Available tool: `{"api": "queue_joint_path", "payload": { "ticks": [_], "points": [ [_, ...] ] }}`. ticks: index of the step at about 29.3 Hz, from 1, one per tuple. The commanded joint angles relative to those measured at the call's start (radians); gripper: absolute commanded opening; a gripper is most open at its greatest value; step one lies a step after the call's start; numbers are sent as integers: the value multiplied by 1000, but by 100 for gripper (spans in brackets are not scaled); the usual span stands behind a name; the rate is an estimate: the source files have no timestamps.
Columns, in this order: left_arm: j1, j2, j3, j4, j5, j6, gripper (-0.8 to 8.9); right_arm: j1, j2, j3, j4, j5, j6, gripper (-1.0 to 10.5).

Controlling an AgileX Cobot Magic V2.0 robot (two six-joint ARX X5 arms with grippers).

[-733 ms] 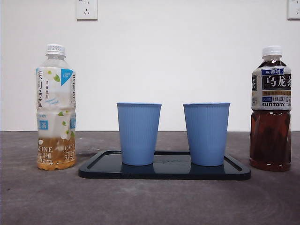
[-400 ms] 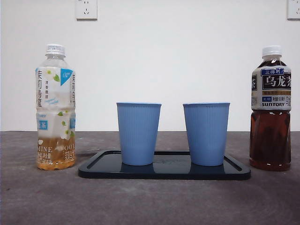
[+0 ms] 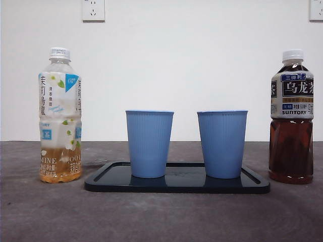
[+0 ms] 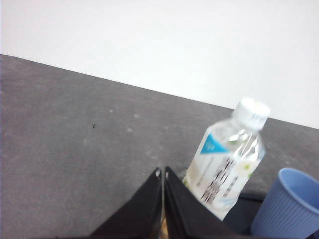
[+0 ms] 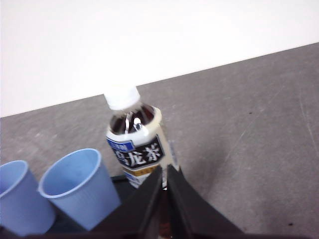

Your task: Pour the drink into the cup

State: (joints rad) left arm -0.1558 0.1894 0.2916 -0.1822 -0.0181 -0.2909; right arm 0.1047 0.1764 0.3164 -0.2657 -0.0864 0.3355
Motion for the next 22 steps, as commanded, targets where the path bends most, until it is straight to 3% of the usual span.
{"api": "queue_joint_path", "payload": {
  "ticks": [1, 10, 15, 18, 22],
  "points": [
    [-3, 74, 97, -20, 26, -8, 9, 5, 49, 77, -30, -29, 10, 12],
    [-3, 315, 340, -116, 241, 74, 9, 5, 222, 263, -178, -214, -138, 12],
    [-3, 423, 400, -158, 473, 157, 9, 5, 293, 309, -199, -419, -221, 12],
    [-3, 471, 407, -165, 595, 184, 9, 5, 325, 321, -215, -468, -254, 12],
    [-3, 506, 407, -171, 623, 195, 9, 5, 348, 321, -218, -474, -274, 12]
  ]
}}
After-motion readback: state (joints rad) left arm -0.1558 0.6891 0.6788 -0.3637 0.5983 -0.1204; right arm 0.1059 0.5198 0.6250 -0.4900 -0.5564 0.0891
